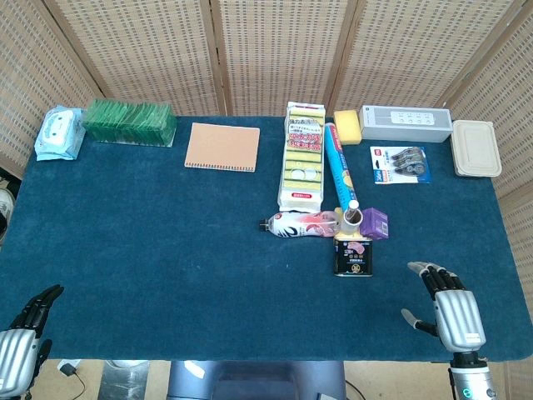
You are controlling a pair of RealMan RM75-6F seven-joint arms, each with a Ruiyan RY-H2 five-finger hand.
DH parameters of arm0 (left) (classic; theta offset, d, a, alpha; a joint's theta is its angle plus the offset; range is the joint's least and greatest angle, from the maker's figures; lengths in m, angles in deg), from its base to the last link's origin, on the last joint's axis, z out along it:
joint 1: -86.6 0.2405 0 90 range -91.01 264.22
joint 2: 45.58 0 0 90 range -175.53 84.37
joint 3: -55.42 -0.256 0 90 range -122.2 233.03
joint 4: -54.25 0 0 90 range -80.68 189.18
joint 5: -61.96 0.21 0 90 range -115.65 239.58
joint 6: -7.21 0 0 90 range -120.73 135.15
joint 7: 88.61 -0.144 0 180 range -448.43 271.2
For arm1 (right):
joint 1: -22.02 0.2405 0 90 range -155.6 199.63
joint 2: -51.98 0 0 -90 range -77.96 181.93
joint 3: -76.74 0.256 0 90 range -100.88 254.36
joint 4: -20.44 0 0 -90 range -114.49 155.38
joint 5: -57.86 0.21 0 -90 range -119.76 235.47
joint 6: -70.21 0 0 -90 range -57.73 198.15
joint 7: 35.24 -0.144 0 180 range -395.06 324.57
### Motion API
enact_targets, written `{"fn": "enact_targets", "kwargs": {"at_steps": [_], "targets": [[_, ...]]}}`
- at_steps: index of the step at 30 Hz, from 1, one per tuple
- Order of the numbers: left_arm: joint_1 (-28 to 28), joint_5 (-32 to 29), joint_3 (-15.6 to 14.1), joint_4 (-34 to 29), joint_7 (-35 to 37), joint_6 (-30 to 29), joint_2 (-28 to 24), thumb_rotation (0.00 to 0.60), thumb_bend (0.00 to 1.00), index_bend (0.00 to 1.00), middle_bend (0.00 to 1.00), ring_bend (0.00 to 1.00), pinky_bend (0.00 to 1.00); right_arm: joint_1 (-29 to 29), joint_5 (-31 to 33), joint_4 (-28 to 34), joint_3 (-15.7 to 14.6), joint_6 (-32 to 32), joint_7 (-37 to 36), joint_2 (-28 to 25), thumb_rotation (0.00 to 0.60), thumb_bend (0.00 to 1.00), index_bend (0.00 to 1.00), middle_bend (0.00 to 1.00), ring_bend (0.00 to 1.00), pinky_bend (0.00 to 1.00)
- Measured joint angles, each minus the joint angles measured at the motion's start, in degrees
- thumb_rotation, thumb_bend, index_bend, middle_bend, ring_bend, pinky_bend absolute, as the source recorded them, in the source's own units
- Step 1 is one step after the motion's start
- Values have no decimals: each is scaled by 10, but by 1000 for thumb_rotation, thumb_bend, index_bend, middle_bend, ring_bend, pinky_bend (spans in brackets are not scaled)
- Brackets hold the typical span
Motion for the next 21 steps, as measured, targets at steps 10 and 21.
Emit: {"fn": "enact_targets", "kwargs": {"at_steps": [10,21], "targets": [[1,2,-1,0,0,0,1,600,200,98,146,154,312,1,-2,1,6,-8,-6,0,600,196,223,274,251,274],[-2,9,-6,-3,-5,8,2,600,201,98,146,155,312,55,48,-8,64,-75,-47,18,600,196,224,286,266,296]]}}
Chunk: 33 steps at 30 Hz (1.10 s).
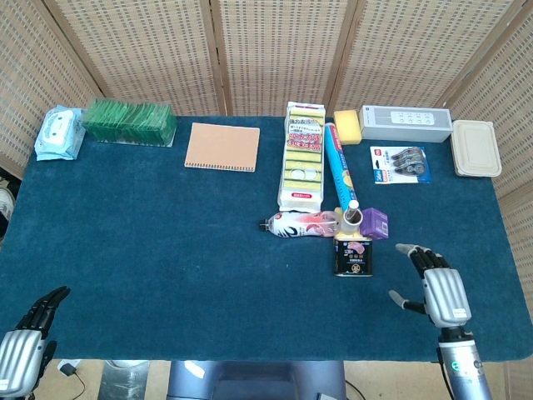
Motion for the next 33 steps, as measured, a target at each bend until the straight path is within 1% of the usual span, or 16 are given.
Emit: {"fn": "enact_targets", "kwargs": {"at_steps": [3,11,17,19,24,33], "targets": [[-1,1,-1,-1,-1,2,1,600,201,98,146,154,312,23,21,-11,27,-19,-12,13,600,196,225,288,270,299],[-2,1,-3,-5,-3,7,0,600,201,98,146,155,312,62,86,-35,75,-64,-37,39,600,196,234,296,280,312],[-1,-5,-2,-5,2,9,-2,600,201,97,146,155,312,104,146,-70,113,-111,-44,67,600,196,241,308,291,319],[-2,-6,-3,-4,2,11,-1,600,201,97,146,154,312,117,157,-84,121,-123,-39,73,600,196,243,312,293,319],[-2,-11,-3,-3,1,16,0,600,200,97,146,154,312,135,170,-93,130,-134,-20,78,600,196,255,322,301,320],[-2,-9,-6,-5,-6,20,2,600,201,98,146,155,312,156,187,-98,131,-145,3,92,600,197,278,346,328,331]]}}
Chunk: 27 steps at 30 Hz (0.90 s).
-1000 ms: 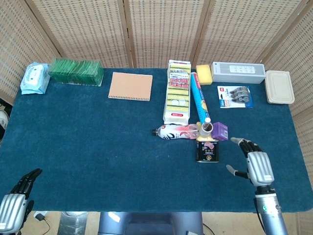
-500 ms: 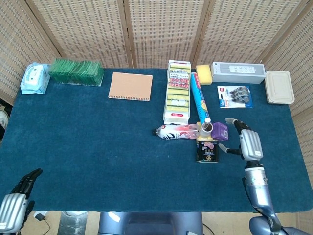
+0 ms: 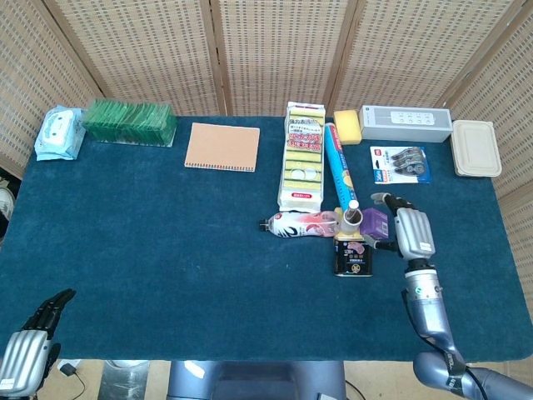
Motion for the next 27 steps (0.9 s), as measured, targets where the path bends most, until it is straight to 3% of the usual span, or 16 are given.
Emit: {"fn": "enact_targets", "kwargs": {"at_steps": [27], "targets": [[0,0,-8,14,14,6,3,600,200,98,146,154,312,54,34,7,5,0,77,38,600,212,395,439,412,366]]}}
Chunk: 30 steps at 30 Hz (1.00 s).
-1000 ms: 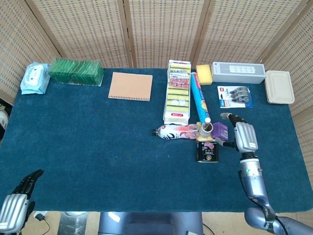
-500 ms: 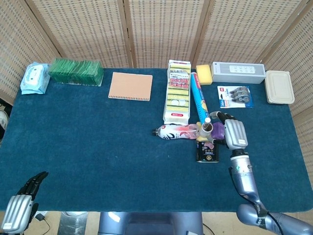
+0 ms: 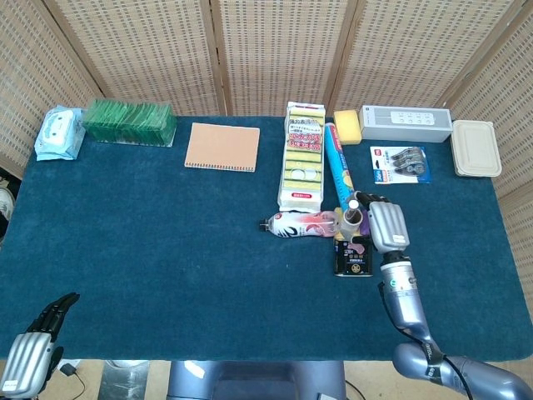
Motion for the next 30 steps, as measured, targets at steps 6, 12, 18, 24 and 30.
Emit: {"fn": "enact_targets", "kwargs": {"at_steps": [6,12,18,24,30], "targets": [[-1,-1,1,0,0,2,0,600,201,99,146,154,312,5,5,-6,0,3,10,2,600,227,426,466,439,374],[-2,-1,0,-2,1,3,-1,600,201,98,146,155,312,8,7,-9,0,8,16,2,600,245,435,489,467,389],[-2,-1,0,-3,0,4,-1,600,201,99,146,154,312,11,12,-11,1,12,20,6,600,256,460,515,501,419],[-2,-2,0,-4,1,5,-2,600,201,98,146,155,312,14,14,-14,-1,18,30,14,600,263,499,558,554,454],[-2,-3,1,-3,3,4,-3,600,200,98,146,155,312,18,17,-15,0,22,43,16,600,268,539,593,599,515]]}}
